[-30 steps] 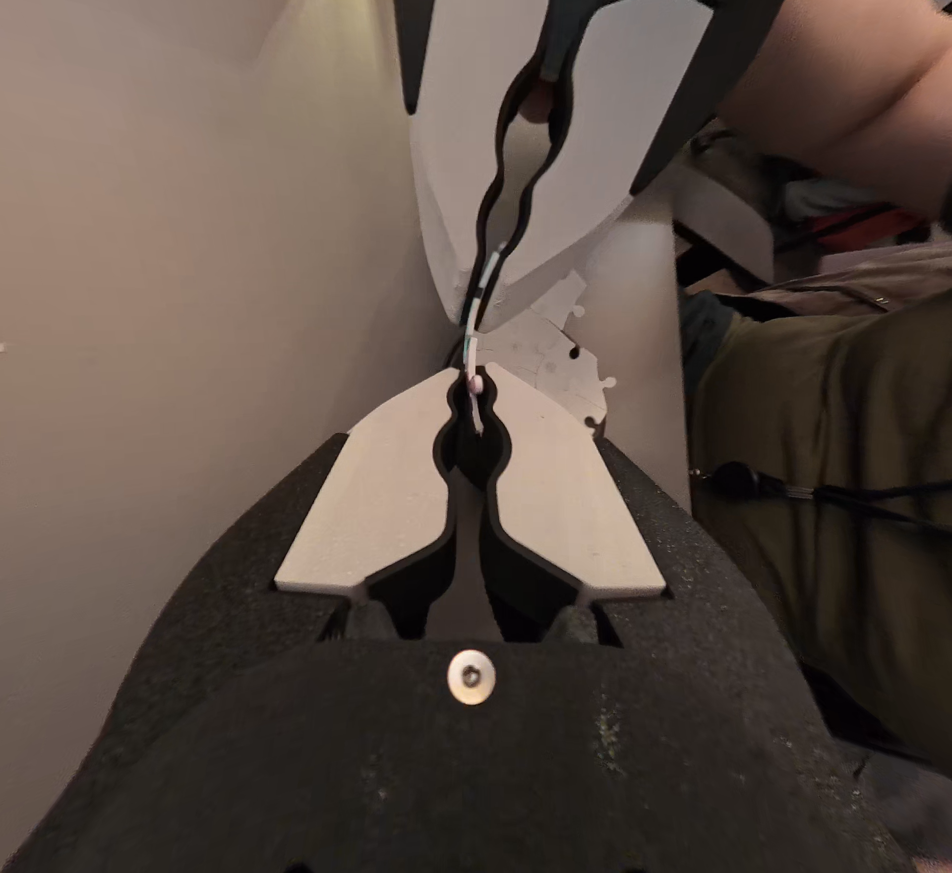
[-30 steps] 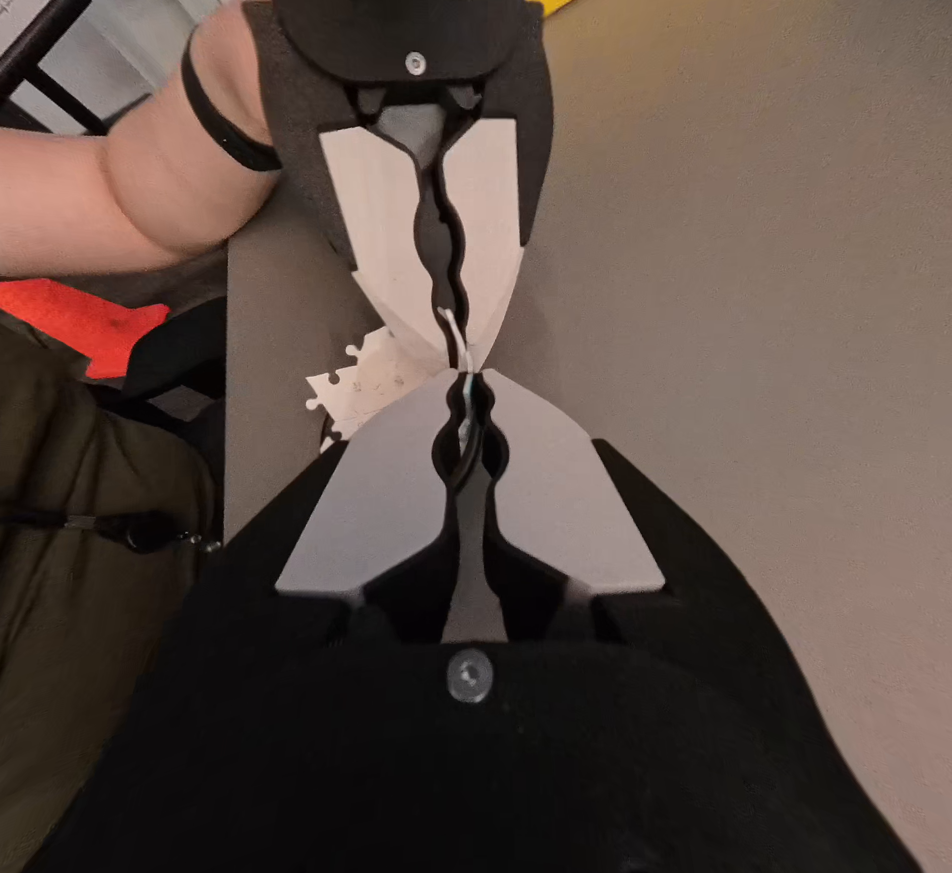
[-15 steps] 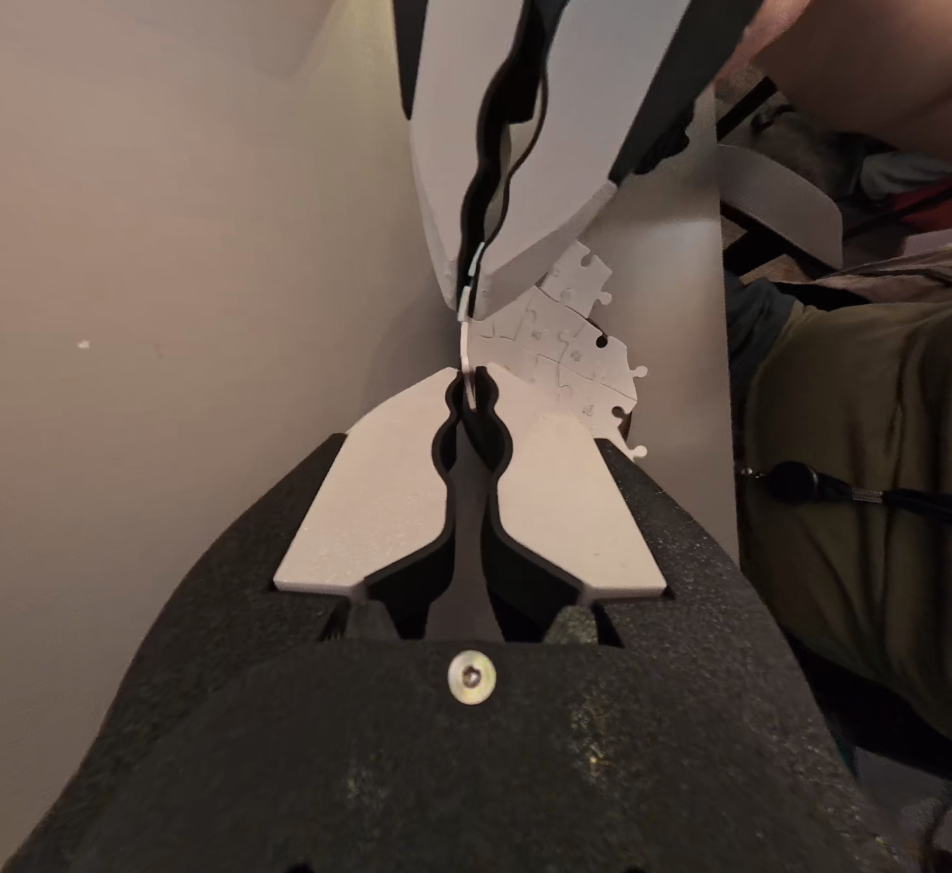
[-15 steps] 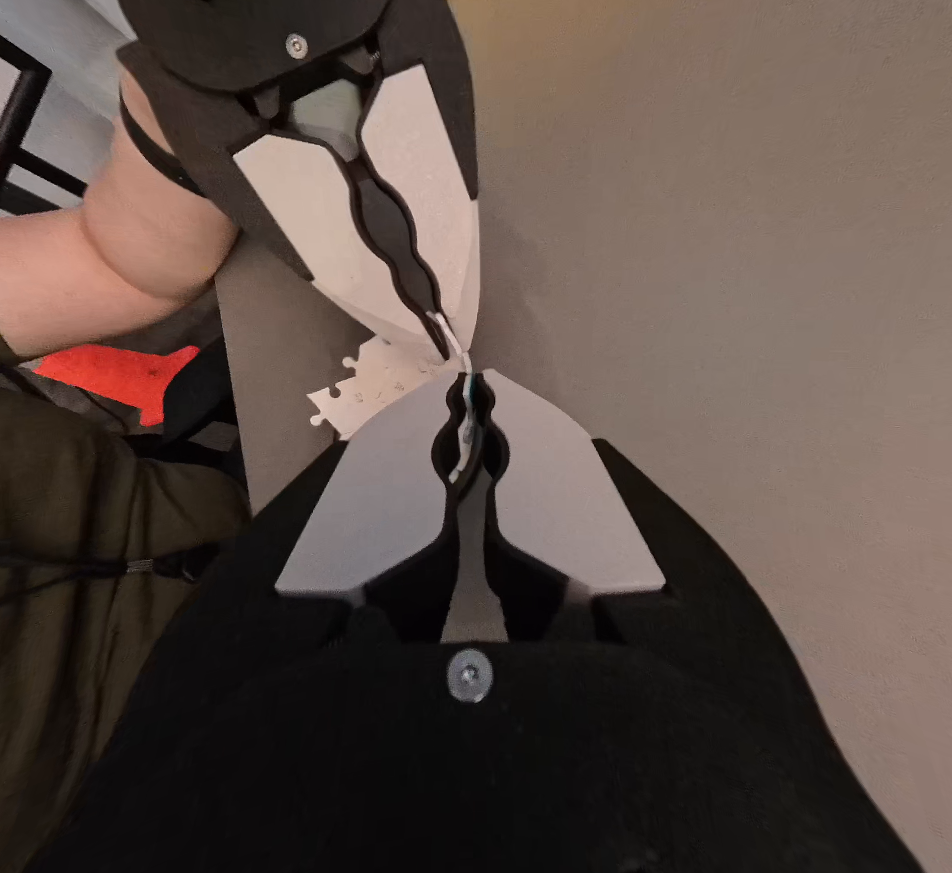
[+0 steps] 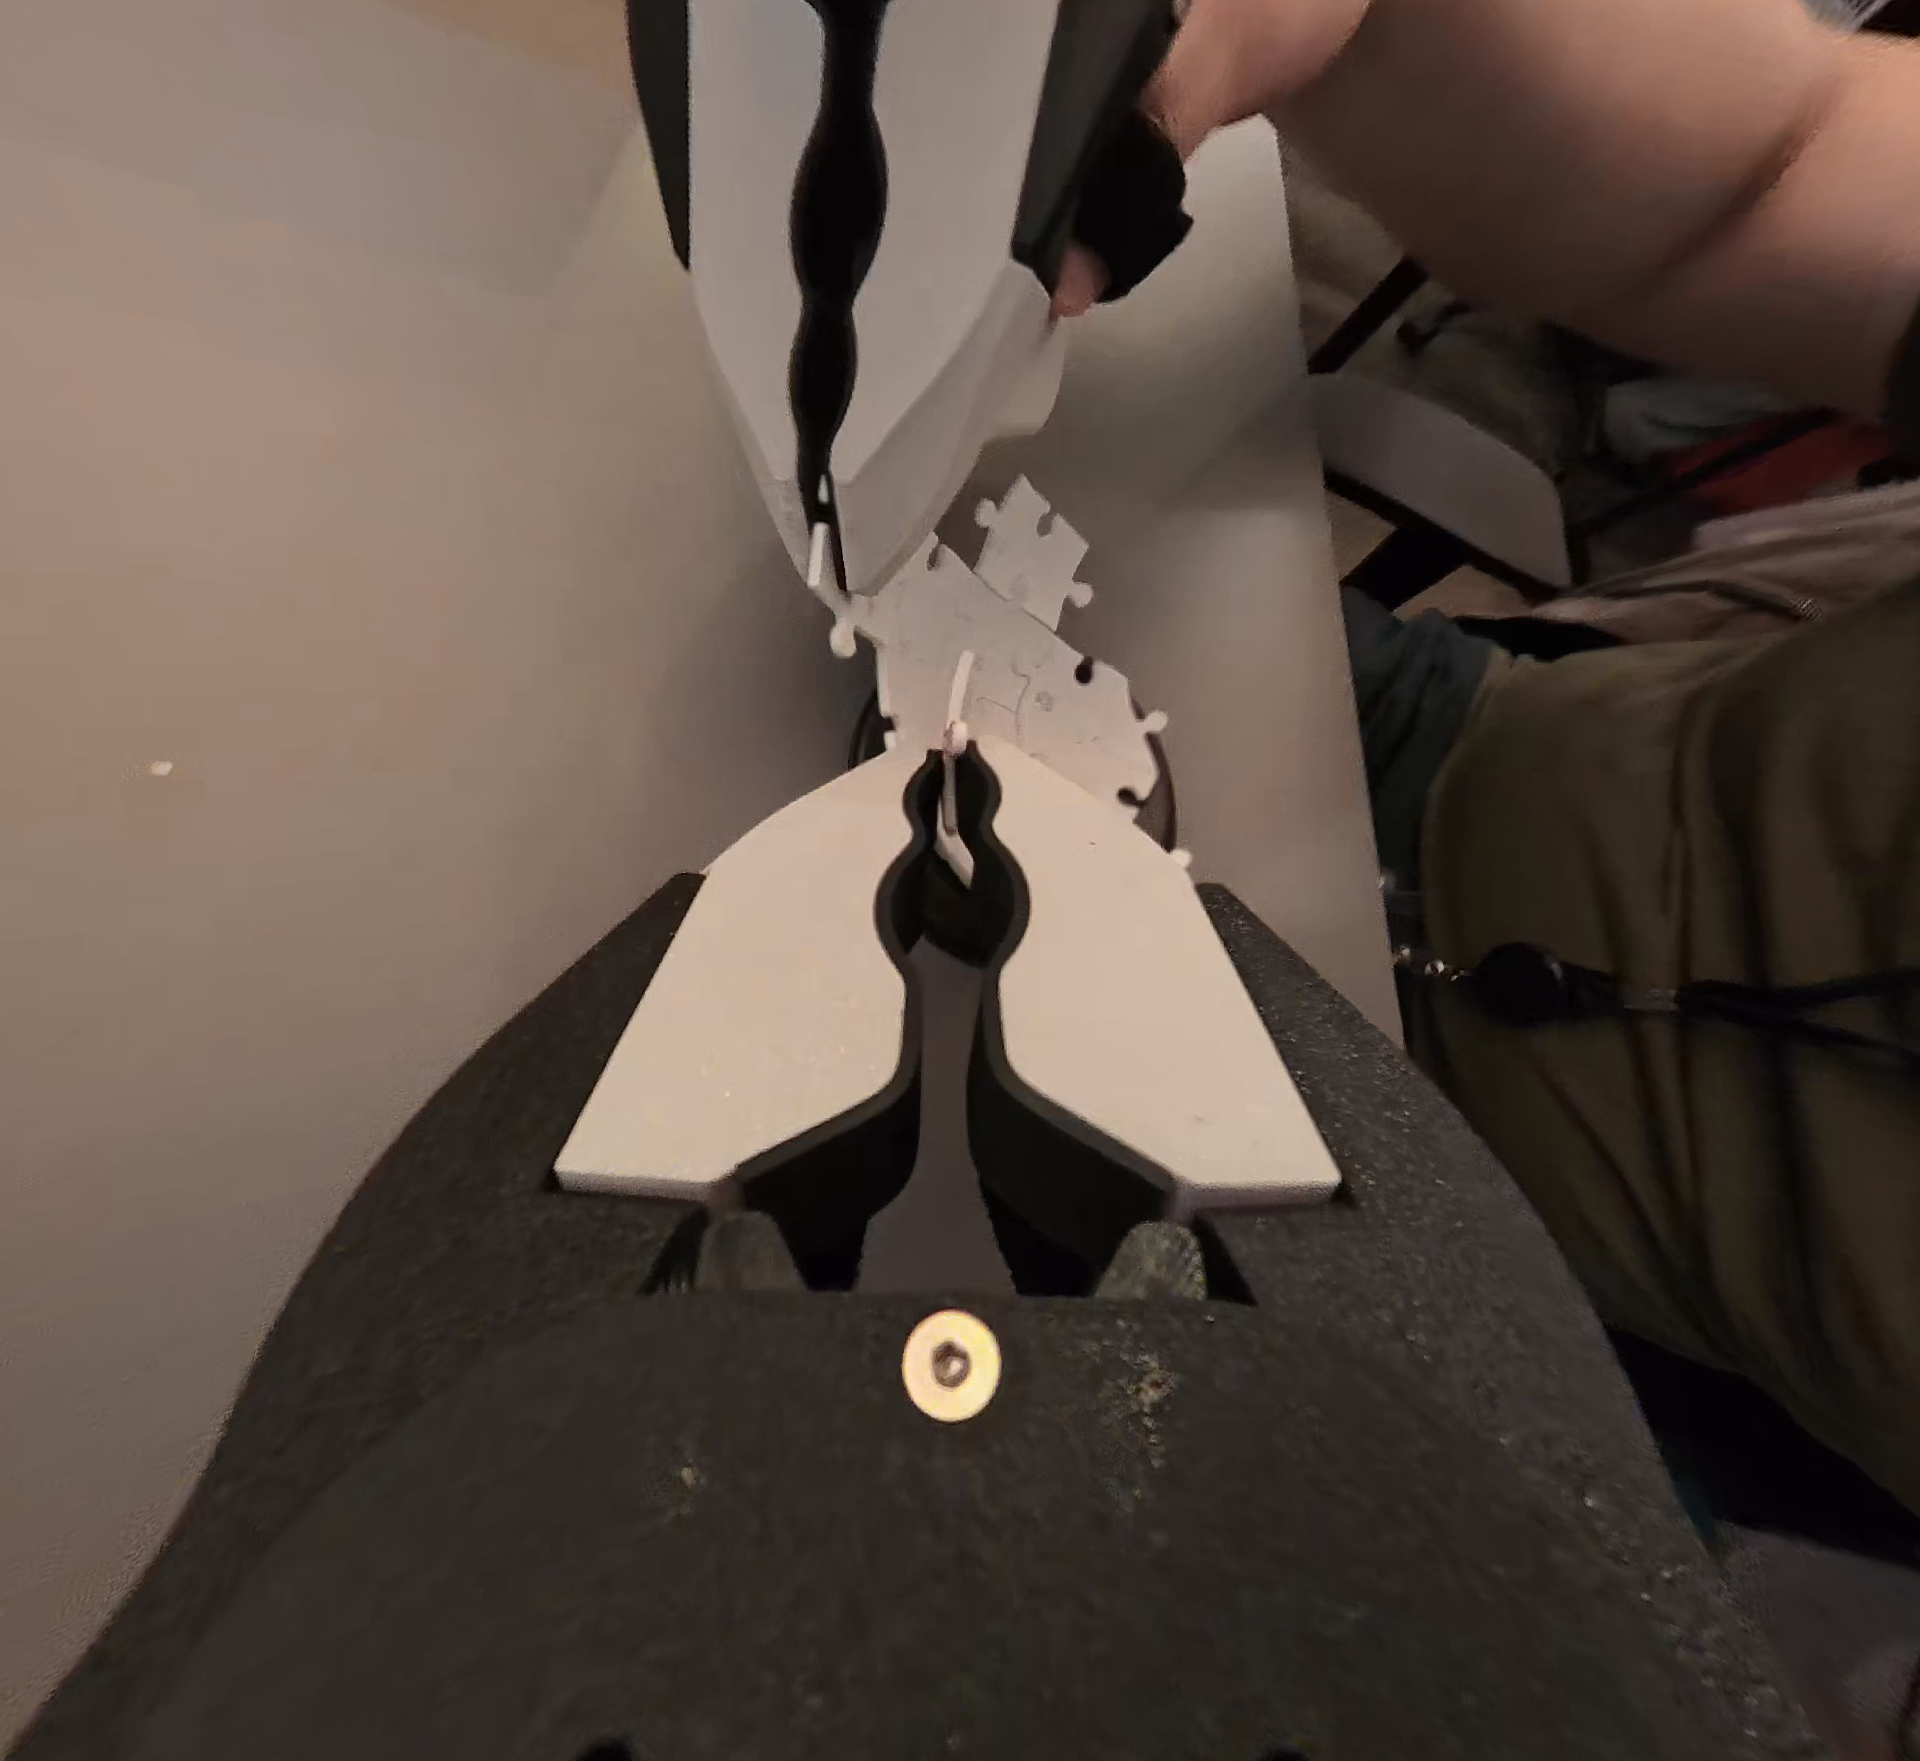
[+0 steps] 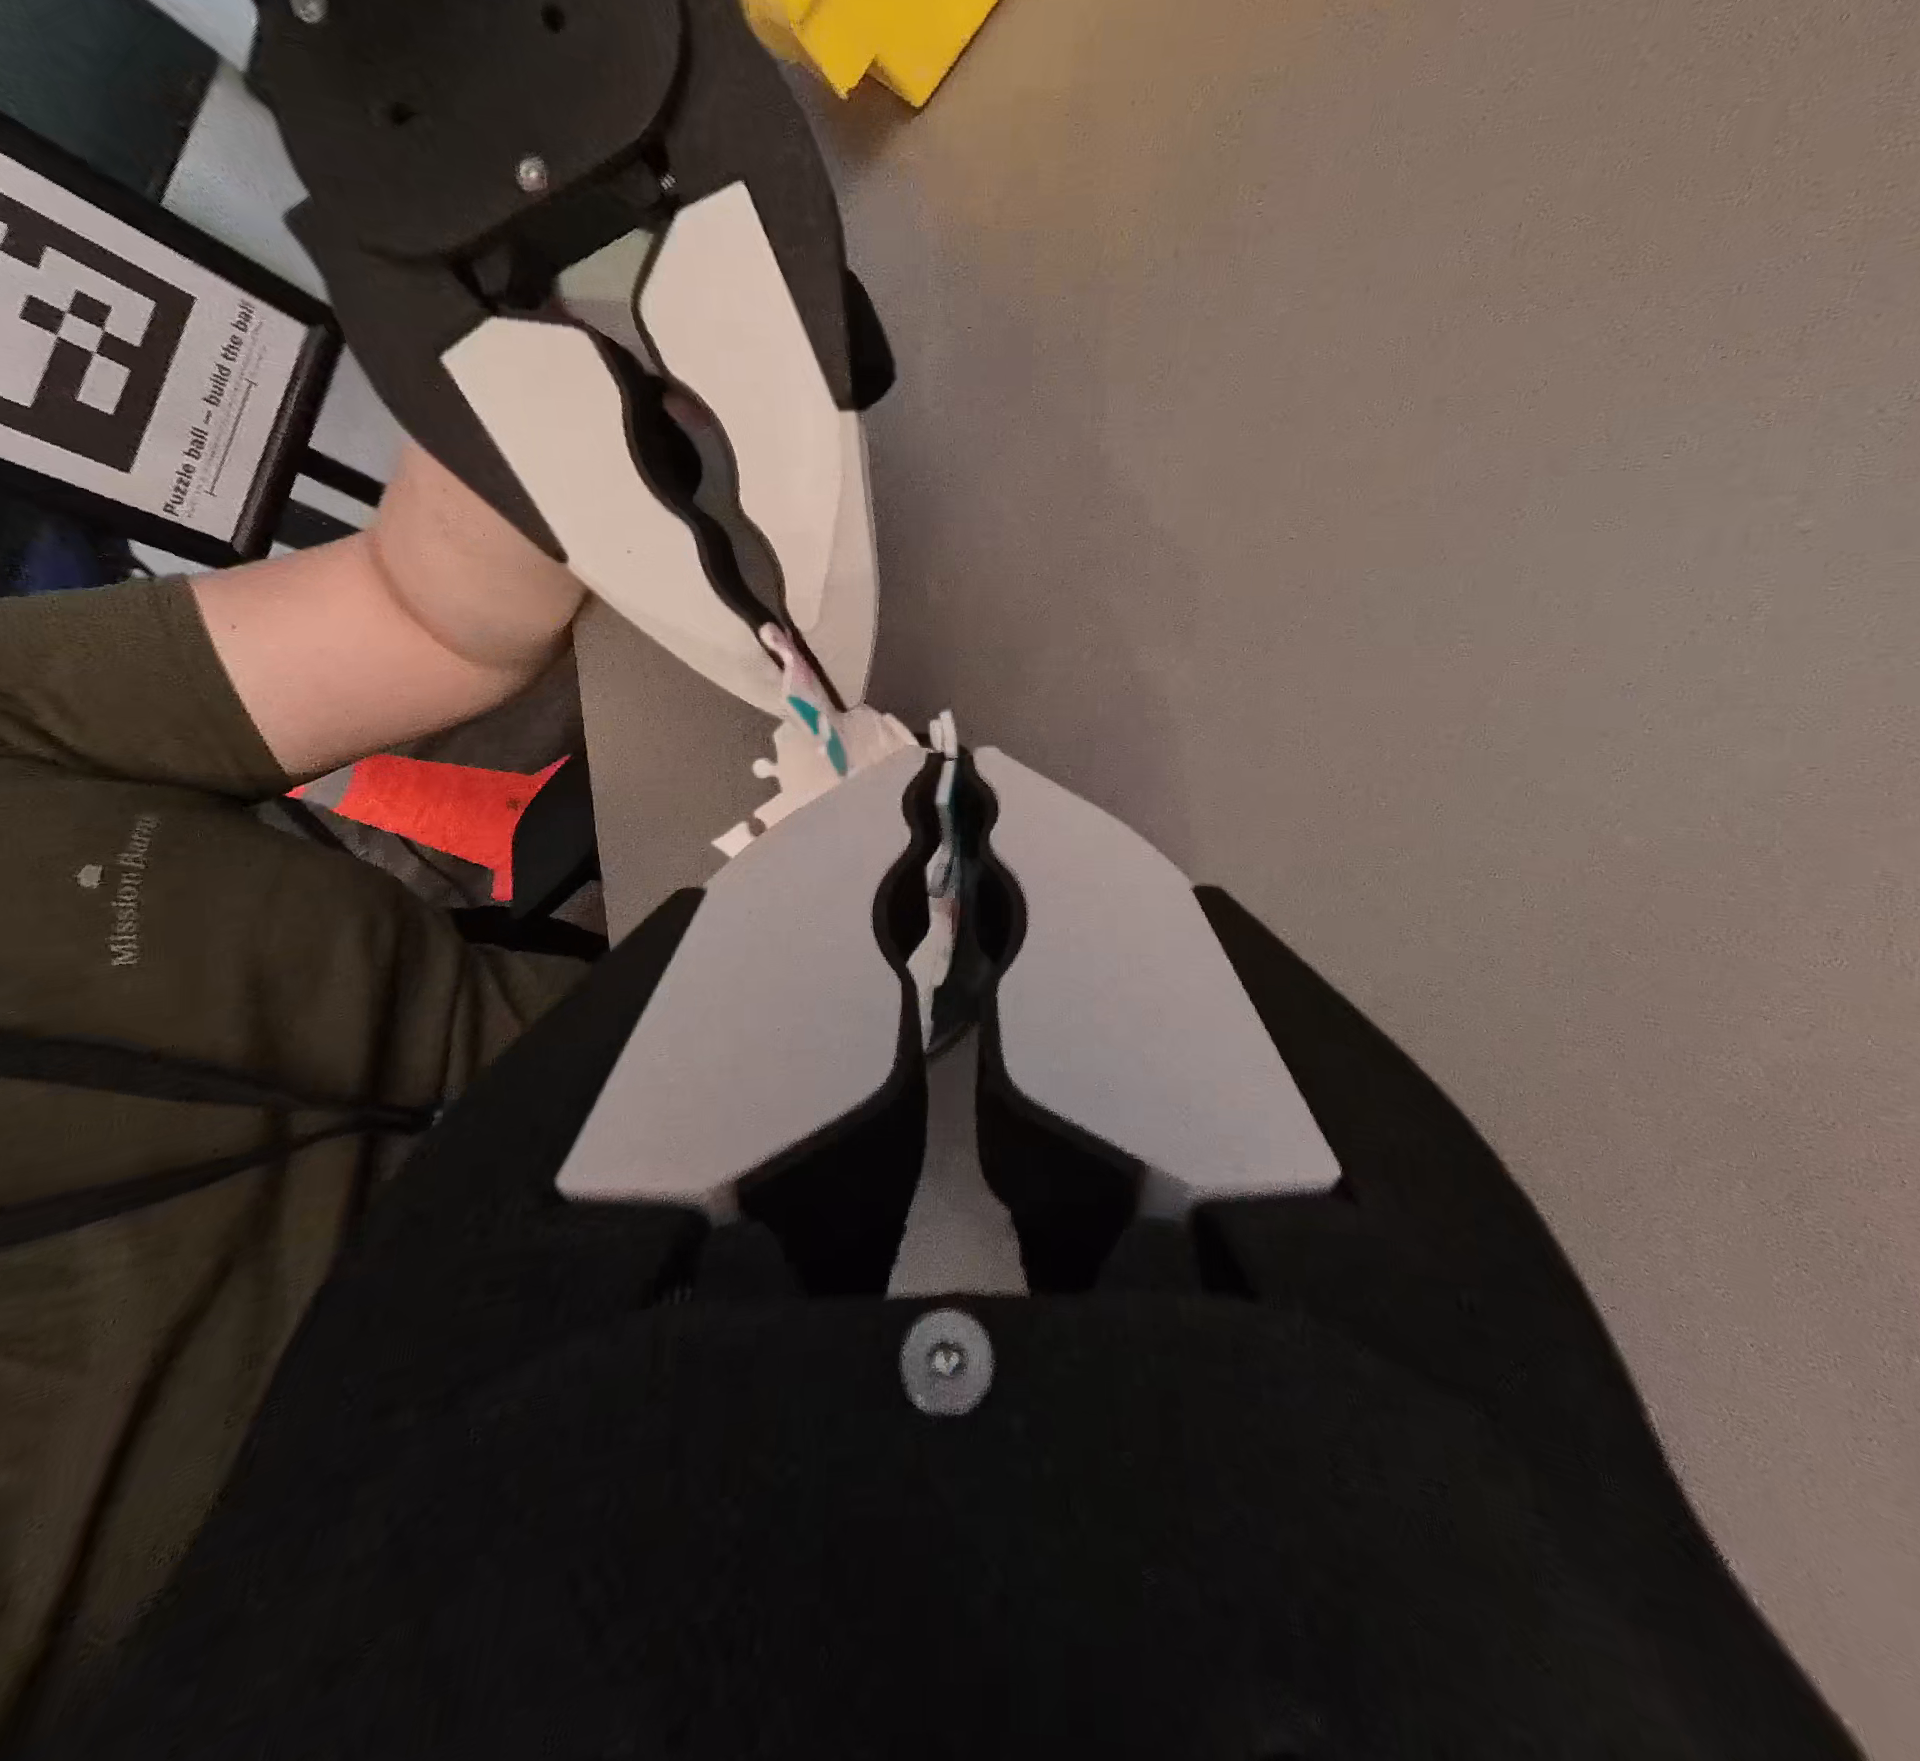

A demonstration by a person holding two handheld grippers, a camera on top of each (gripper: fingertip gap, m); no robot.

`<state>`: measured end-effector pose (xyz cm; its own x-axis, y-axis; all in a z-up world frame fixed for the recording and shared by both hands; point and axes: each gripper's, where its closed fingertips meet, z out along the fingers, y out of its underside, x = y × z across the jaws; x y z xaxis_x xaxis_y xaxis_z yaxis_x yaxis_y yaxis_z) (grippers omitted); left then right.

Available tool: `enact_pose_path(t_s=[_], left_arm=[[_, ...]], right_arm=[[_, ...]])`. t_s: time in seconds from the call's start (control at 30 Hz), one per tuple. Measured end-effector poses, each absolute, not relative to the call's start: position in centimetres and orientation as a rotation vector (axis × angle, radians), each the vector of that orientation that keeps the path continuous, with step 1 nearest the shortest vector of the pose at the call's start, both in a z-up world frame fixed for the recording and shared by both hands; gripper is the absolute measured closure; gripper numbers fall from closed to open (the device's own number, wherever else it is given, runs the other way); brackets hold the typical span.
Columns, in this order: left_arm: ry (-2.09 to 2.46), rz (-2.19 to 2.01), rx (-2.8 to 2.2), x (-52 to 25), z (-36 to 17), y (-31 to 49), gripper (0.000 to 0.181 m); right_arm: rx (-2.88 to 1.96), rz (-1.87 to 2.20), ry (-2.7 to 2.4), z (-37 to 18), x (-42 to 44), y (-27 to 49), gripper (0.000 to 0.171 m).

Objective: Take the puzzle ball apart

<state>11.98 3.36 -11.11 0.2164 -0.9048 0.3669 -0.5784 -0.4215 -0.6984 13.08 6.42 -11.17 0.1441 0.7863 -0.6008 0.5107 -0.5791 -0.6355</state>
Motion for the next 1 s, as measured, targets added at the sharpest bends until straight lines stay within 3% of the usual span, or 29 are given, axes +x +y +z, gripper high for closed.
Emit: enact_pose_path(t_s=[0.1, 0.17, 0.27, 0.37, 0.43, 0.5, 0.57, 0.63, 0.67, 0.77, 0.87, 1.0], left_arm=[[1.296, -1.138, -2.099, 12.0, -10.8, 3.9, 0.179], [1.250, -1.174, -2.105, 11.8, -10.6, 4.2, 0.179], [1.201, -1.193, -2.112, 11.8, -10.4, 4.7, 0.179], [1.153, -1.227, -2.073, 12.1, -9.6, 4.9, 0.179], [1.127, -1.233, -2.039, 12.2, -9.0, 5.2, 0.179], [1.113, -1.255, -1.997, 12.3, -8.1, 5.2, 0.176], [1.136, -1.276, -1.959, 12.2, -7.6, 4.8, 0.175], [1.095, -1.319, -1.940, 12.1, -6.7, 5.0, 0.152], [1.074, -1.318, -1.922, 11.9, -6.4, 5.3, 0.149], [1.041, -1.261, -1.875, 11.3, -5.6, 6.1, 0.149], [1.045, -1.232, -1.781, 11.7, -5.1, 6.1, 0.146], [1.100, -1.300, -1.683, 13.2, -5.1, 5.1, 0.145]], right_arm=[[-2.124, 1.404, -1.262, -10.9, 13.0, 6.3, 0.168], [-2.076, 1.420, -1.255, -10.5, 12.4, 6.2, 0.144], [-1.890, 1.263, -1.227, -8.4, 12.4, 7.7, 0.137], [-1.731, 1.174, -1.290, -6.5, 11.7, 6.8, 0.139], [-1.833, 1.130, -1.396, -8.1, 11.4, 5.9, 0.140], [-1.868, 1.150, -1.440, -8.7, 11.3, 5.3, 0.168], [-1.829, 1.215, -1.429, -8.1, 11.1, 4.9, 0.168], [-1.819, 1.253, -1.381, -7.2, 11.5, 5.1, 0.168], [-1.834, 1.254, -1.338, -6.7, 12.1, 5.7, 0.168], [-1.828, 1.083, -1.187, -2.5, 17.2, 9.2, 0.168], [-1.865, 0.761, -0.846, 2.9, 28.4, 17.6, 0.169], [-2.256, 0.668, -0.433, -2.1, 42.2, 25.8, 0.168]])
